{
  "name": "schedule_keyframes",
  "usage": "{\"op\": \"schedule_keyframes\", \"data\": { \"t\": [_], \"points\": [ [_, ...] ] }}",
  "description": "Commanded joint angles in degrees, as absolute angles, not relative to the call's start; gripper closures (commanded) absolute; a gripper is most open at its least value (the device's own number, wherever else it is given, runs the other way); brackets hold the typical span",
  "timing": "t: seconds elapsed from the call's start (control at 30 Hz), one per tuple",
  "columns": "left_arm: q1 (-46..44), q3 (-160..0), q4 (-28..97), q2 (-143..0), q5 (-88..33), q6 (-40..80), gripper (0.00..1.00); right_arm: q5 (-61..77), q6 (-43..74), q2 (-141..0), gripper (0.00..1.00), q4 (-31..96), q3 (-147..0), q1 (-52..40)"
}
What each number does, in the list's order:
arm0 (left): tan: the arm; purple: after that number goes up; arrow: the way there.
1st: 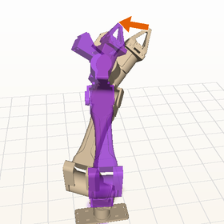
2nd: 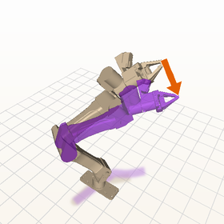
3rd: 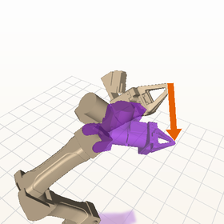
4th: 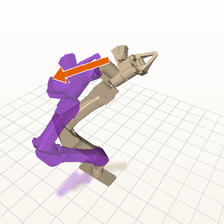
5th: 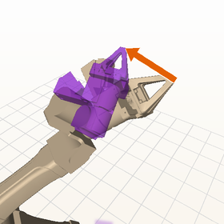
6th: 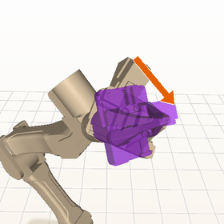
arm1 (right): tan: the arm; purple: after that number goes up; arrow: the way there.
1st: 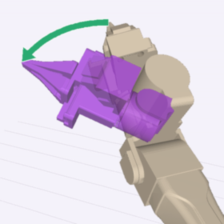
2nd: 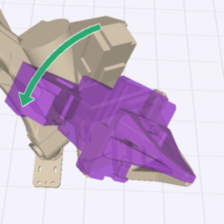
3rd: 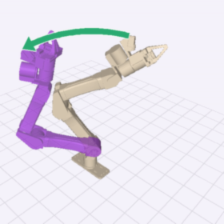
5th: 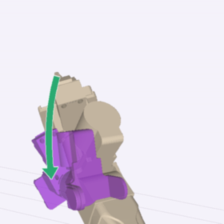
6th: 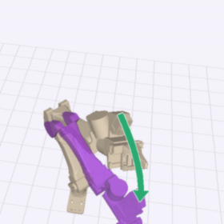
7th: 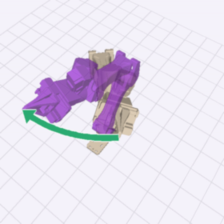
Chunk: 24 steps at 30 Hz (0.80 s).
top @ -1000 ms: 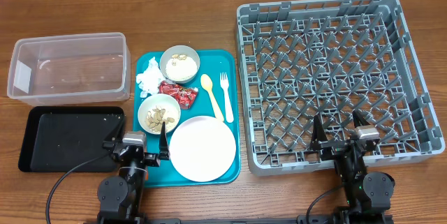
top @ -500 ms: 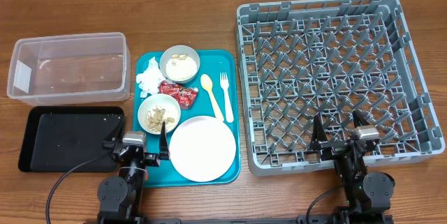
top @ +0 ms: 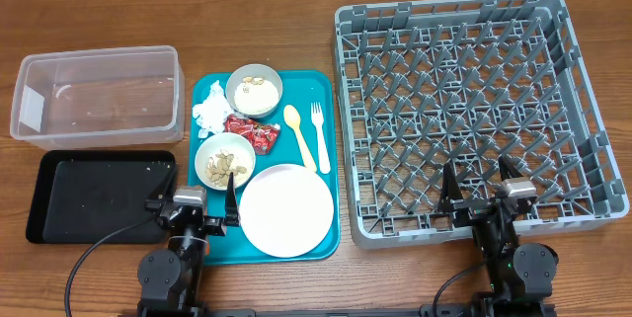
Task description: Sort waste into correct bins and load items into the dishwasher rack
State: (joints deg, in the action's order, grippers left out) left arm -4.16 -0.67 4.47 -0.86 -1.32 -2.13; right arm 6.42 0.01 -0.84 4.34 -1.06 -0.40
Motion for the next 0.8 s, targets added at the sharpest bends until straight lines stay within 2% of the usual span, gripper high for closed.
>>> {"op": "schedule_keyframes", "data": {
  "t": [0.0, 0.63, 0.77],
  "points": [
    [-4.51, -0.27, 4.36, -0.27, -1.32, -3.25, 0.00, 5.85, 0.25, -0.16, 0.00, 4.12, -0.45, -0.21],
    [-4.51, -0.27, 4.36, -0.27, -1.32, -3.25, 0.00, 5.10, 0.25, -0.16, 0.00, 3.90, -0.45, -0.19],
    [-4.51, -0.27, 4.36, -0.27, -1.32, -3.25, 0.00, 8.45, 0.25, -0.16, 0.00, 3.88, -0.54, -0.30]
  ]
}}
